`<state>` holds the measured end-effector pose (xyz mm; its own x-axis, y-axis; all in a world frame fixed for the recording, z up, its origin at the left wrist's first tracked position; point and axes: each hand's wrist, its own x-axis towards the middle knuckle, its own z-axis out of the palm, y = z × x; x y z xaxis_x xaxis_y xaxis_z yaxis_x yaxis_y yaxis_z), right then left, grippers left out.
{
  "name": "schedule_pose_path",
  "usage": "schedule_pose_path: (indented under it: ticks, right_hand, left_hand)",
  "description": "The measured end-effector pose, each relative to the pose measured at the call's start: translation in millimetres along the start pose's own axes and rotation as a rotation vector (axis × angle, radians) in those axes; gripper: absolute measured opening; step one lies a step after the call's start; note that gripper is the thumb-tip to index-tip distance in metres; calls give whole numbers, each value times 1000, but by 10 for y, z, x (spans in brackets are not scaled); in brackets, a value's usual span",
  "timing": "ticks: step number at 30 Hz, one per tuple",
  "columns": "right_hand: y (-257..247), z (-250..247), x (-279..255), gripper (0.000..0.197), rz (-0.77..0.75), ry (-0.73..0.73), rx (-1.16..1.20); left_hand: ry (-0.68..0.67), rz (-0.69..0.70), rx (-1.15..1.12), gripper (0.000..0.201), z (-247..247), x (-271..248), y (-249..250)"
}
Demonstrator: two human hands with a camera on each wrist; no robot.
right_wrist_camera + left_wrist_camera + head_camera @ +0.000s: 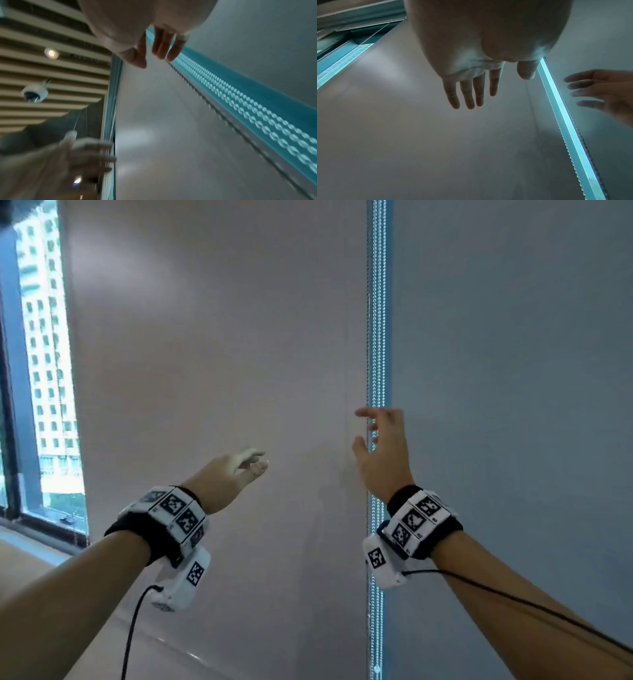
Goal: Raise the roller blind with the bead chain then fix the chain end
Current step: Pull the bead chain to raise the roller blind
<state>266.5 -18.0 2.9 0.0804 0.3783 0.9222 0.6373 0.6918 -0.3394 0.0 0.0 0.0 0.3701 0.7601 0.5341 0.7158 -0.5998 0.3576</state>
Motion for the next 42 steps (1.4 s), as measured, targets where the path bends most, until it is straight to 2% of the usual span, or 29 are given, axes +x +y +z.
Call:
schedule_pose_path:
  ticks: [2, 3, 4, 6, 10, 17, 20, 21, 23, 24, 26, 31, 34, 38, 40, 42]
  right_hand:
    - [29, -76, 186, 52, 209, 41, 75]
    - [41, -101, 287, 51, 328, -11, 156]
    - [35, -116, 394, 45, 433, -75, 270]
    - [9, -104, 464, 29, 491, -200, 432]
    - [-109, -75, 656, 25, 461, -285, 543]
    - [-338, 34, 1548, 1, 424, -189, 707]
    - [-471, 64, 1854, 3, 358, -102, 735]
    - [-496, 91, 1909, 9, 314, -71, 703]
    - [-505, 166, 1928, 32, 200, -4, 599]
    - [-501, 207, 1894, 40, 143, 21, 561]
    - [-462, 289, 1754, 43, 83, 18, 503]
    - [-191, 493, 1110, 42, 19, -142, 315]
    - [19, 568, 588, 41, 104, -290, 252]
    - [352, 593, -172, 46, 144, -462, 179]
    - [499, 539, -435, 50, 147, -548, 151]
    - [593, 435, -447, 44, 271, -684, 268]
  left_hand:
    - [33, -4, -36, 65, 41, -4, 39]
    - [48, 3, -38, 63, 83, -9, 48]
    - [49, 9, -36, 61, 128, -26, 68]
    - [56, 15, -64, 57, 244, -32, 76]
    - [22, 39, -143, 50, 445, 26, 84]
    - [34, 160, -381, 51, 457, 638, 5]
    - [16, 214, -424, 53, 400, 928, -33]
    - [18, 228, -440, 51, 368, 1014, -39]
    - [29, 263, -490, 48, 294, 1168, -30]
    - [32, 282, -524, 47, 253, 1233, -5]
    - [29, 305, -581, 45, 166, 1340, 75]
    - [37, 401, -729, 48, -32, 1532, 413]
    - [-21, 467, -826, 57, -111, 1548, 692]
    - [-113, 429, -1133, 44, -171, 1531, 1004]
    - [-64, 401, -1236, 34, -110, 1490, 1082]
    - [17, 421, -1183, 32, 43, 1399, 1113]
